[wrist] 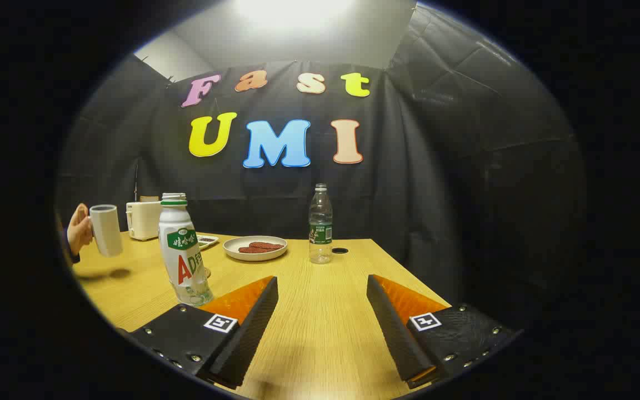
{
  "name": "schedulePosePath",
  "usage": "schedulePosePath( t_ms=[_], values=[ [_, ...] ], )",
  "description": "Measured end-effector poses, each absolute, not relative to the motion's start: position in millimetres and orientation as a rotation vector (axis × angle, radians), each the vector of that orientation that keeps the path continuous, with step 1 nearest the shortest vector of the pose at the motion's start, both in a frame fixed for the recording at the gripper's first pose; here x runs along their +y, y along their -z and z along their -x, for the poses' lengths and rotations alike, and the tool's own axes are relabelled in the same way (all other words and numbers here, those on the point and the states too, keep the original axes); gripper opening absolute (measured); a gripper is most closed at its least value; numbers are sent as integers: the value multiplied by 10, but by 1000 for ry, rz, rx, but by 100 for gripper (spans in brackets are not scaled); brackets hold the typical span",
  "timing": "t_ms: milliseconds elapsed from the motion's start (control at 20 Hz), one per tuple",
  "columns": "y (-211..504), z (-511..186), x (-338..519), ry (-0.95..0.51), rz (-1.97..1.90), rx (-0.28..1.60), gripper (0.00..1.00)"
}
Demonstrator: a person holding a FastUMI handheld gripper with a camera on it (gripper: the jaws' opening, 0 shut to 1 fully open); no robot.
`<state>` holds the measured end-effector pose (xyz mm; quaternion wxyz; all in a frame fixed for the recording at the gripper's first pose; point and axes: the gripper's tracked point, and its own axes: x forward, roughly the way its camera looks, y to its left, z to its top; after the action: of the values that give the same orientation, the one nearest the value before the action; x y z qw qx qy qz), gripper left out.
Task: Take the bottle from table, then pour the juice into the cup, finally place the bottle on the coaster
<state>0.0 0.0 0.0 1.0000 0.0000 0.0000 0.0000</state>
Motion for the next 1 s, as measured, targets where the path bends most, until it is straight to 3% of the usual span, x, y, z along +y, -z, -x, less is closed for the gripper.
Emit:
schedulePosePath(
  t_ms=[650,1000],
  values=[
    [5,-42,-1,1,0,4,97],
    [71,-470,-10,9,10,45,97]
  ],
)
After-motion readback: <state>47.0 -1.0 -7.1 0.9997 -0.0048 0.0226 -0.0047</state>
